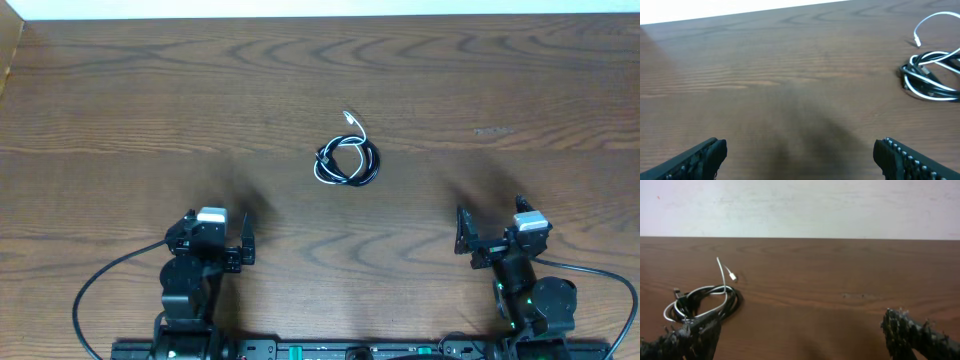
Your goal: Untangle cables
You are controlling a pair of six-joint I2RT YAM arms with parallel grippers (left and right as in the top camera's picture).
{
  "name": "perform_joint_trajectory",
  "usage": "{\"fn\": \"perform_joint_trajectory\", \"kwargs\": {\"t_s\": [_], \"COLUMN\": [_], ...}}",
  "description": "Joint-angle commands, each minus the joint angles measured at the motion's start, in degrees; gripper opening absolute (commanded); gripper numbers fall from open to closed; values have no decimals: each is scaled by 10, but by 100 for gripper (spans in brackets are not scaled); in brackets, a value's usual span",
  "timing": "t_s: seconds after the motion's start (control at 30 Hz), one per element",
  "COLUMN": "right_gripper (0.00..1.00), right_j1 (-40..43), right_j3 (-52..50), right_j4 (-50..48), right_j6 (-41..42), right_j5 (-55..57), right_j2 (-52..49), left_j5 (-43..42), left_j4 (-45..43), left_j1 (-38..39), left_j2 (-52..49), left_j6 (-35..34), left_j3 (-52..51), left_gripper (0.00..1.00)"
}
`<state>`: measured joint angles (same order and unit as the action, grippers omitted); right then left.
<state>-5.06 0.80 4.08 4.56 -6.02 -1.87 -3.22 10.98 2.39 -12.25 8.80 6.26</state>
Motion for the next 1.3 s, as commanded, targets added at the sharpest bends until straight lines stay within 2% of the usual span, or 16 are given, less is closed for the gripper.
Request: {"fn": "perform_joint_trajectory", "kwargs": {"t_s": [0.0,0.27,0.4,0.5,0.7,0.77,0.93,1.1,1.27], "right_gripper": [99,99,99,99,99,99,99,99,99], "right_j1": [-2,-2,-2,-2,-2,-2,-2,-1,-1], "right_j3": [23,55,110,200,360,446,566,702,734], "right_j4": [0,28,66,91,177,243,322,397,381], "right_j6": [7,7,7,7,7,5,5,-18,-23], "right_j5": [-26,-54,-66,-69,-96,-104,-140,-205,-209], "right_j2": [1,-2,-43,-149,-318,-402,-526,-672,-732], "left_j5": [-25,-39,-71,-112,-157,-158,-163,-178,-210], "left_j4": [22,55,74,130,229,295,368,439,412], "left_j1": [2,2,2,2,2,2,7,56,100], "left_j2": [-24,-101,-165,-254,-363,-432,-536,-658,-722], "left_j6": [-12,-16,-23,-22,-22,-22,-22,-22,-20], "left_j3": [61,131,189,277,412,496,614,737,754], "left_gripper": [98,99,99,99,99,99,99,99,99]}}
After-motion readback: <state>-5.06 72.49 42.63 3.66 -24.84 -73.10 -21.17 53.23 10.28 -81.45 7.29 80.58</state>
